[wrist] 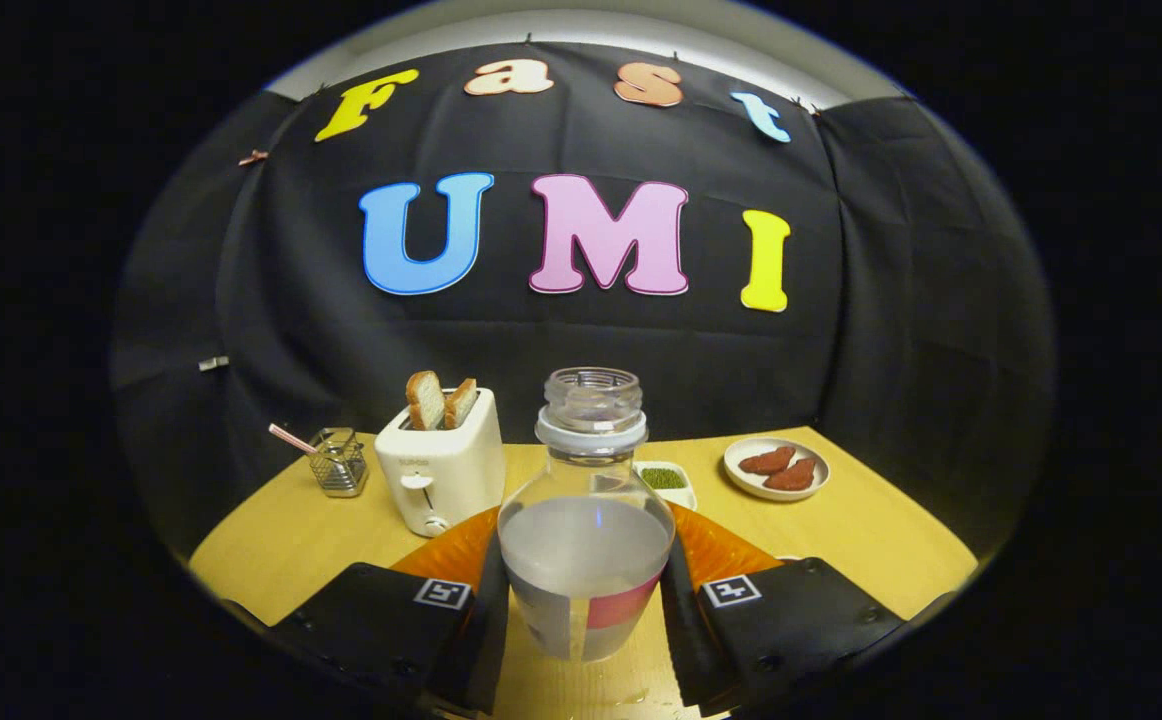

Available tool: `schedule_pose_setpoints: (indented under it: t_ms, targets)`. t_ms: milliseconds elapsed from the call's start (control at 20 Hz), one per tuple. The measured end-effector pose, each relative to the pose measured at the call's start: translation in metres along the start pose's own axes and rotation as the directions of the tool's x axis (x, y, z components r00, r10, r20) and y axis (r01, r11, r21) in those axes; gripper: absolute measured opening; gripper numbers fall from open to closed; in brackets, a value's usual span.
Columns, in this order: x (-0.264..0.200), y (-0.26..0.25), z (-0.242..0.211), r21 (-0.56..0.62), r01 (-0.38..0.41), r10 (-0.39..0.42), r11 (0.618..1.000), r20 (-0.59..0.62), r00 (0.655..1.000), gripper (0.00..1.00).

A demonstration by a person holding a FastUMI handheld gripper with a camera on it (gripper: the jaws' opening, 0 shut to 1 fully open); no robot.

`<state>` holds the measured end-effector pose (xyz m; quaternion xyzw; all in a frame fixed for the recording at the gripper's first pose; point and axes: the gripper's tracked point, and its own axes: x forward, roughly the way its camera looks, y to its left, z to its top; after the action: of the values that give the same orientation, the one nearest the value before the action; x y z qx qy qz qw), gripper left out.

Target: Take the bottle from table, then pour the juice into the cup, finally place the bottle on the coaster

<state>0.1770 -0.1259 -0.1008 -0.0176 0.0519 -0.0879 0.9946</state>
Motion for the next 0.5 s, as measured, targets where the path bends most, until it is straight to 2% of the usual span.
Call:
schedule_pose_setpoints:
  t_ms: [250,500]
  targets:
    - [0.046,-0.004,-0.001,-0.091,0.083,-0.08,0.992,0.032,0.996,0.69]
    - [0.089,-0.025,-0.016,-0.097,0.186,-0.184,0.978,0.027,0.983,0.69]
